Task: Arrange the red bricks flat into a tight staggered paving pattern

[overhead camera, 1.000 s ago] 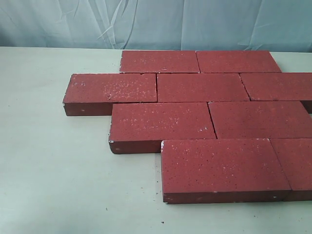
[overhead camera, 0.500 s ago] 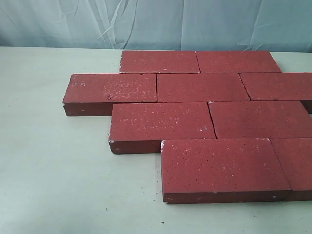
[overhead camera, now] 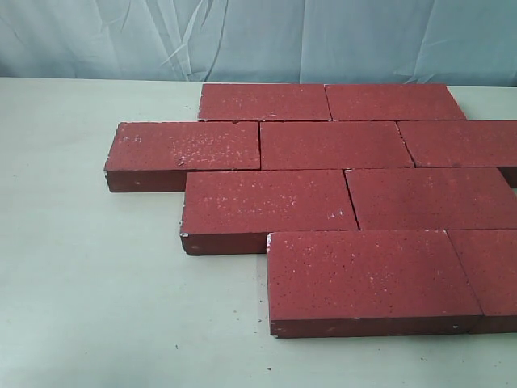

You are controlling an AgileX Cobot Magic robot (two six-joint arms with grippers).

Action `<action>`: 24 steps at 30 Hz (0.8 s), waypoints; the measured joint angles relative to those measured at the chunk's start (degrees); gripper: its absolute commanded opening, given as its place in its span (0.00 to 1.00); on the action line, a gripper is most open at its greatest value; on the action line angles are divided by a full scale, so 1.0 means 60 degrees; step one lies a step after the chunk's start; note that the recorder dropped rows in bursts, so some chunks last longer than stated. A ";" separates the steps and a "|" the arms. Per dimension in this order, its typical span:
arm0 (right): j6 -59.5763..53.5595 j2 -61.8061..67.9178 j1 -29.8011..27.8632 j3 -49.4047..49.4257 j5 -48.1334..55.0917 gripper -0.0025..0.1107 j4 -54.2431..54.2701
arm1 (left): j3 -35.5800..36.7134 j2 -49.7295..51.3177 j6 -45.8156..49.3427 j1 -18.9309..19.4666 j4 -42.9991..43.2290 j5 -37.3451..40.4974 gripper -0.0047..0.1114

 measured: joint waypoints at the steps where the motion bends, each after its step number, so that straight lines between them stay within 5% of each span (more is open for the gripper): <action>1: 0.0000 0.0000 0.0000 0.0000 0.0000 0.01 0.0000 | 0.0000 0.0000 0.0000 0.0000 0.0000 0.0000 0.04; 11: 0.0000 -0.0122 -0.0043 0.0191 0.0252 0.01 0.0081 | 0.0000 0.0000 0.0000 0.0000 0.0000 0.0000 0.04; 24: 0.0016 -0.2440 -0.0143 0.2778 0.0427 0.01 0.0081 | 0.0000 0.0000 0.0000 0.0000 0.0000 0.0000 0.04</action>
